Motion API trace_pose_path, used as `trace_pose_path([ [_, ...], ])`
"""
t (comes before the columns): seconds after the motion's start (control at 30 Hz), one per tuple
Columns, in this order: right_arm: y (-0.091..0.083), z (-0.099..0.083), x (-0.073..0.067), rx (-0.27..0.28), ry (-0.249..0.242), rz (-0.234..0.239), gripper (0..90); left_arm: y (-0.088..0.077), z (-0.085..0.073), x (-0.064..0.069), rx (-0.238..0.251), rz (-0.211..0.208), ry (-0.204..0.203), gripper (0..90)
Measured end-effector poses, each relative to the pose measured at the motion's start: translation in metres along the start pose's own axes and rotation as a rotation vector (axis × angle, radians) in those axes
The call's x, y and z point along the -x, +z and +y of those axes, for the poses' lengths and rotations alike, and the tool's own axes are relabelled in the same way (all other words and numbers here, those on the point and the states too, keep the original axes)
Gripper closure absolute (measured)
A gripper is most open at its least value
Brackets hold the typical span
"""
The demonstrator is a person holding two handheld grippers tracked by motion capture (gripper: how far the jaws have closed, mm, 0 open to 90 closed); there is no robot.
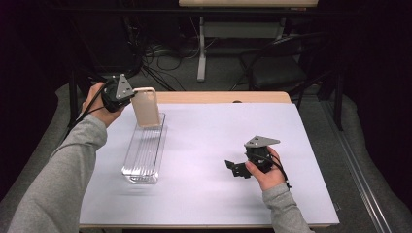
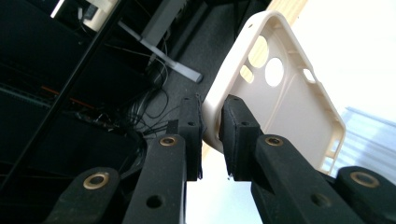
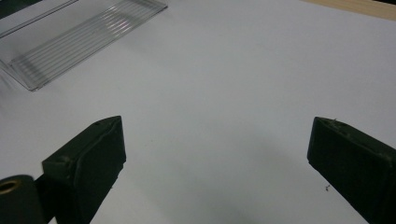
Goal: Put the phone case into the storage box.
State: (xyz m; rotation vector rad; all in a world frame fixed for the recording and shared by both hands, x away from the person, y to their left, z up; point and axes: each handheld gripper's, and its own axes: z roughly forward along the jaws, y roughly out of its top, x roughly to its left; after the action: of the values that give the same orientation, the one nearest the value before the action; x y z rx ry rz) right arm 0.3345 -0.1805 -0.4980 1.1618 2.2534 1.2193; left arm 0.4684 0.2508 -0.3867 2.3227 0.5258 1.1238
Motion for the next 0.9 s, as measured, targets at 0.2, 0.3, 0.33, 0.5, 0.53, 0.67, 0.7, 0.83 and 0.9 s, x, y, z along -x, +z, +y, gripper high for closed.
trace_pose_path([
  [0.2, -0.003, -0.002, 0.000, 0.009, -0.004, -0.004, 4.0, 0.007, -0.001, 0.002, 0.001, 0.008, 0.006, 79.5],
  [0.3, -0.004, -0.004, 0.001, 0.013, -0.003, -0.005, 4.0, 0.011, -0.003, 0.003, 0.003, 0.014, 0.013, 79.5],
  [0.33, -0.004, -0.004, 0.001, 0.013, -0.001, -0.005, 4.0, 0.012, -0.004, 0.004, 0.004, 0.014, 0.008, 79.5],
  [0.5, -0.004, -0.004, 0.003, 0.019, 0.000, -0.004, 4.0, 0.018, -0.007, 0.006, 0.002, 0.017, 0.008, 79.5],
  [0.53, -0.004, -0.004, 0.003, 0.019, 0.000, -0.004, 4.0, 0.019, -0.007, 0.007, 0.002, 0.019, 0.007, 79.5],
  [0.67, -0.002, -0.005, 0.003, 0.013, -0.003, -0.002, 4.0, 0.022, -0.007, 0.009, 0.008, 0.027, 0.012, 79.5],
  [0.7, -0.002, -0.005, 0.003, 0.013, -0.004, -0.002, 4.0, 0.022, -0.007, 0.009, 0.010, 0.029, 0.013, 79.5],
  [0.83, -0.002, -0.005, 0.003, 0.014, 0.000, -0.001, 4.0, 0.023, -0.006, 0.009, 0.020, 0.035, 0.007, 79.6],
  [0.9, -0.002, -0.005, 0.003, 0.016, -0.002, -0.001, 4.0, 0.024, -0.006, 0.010, 0.017, 0.036, 0.010, 79.5],
])
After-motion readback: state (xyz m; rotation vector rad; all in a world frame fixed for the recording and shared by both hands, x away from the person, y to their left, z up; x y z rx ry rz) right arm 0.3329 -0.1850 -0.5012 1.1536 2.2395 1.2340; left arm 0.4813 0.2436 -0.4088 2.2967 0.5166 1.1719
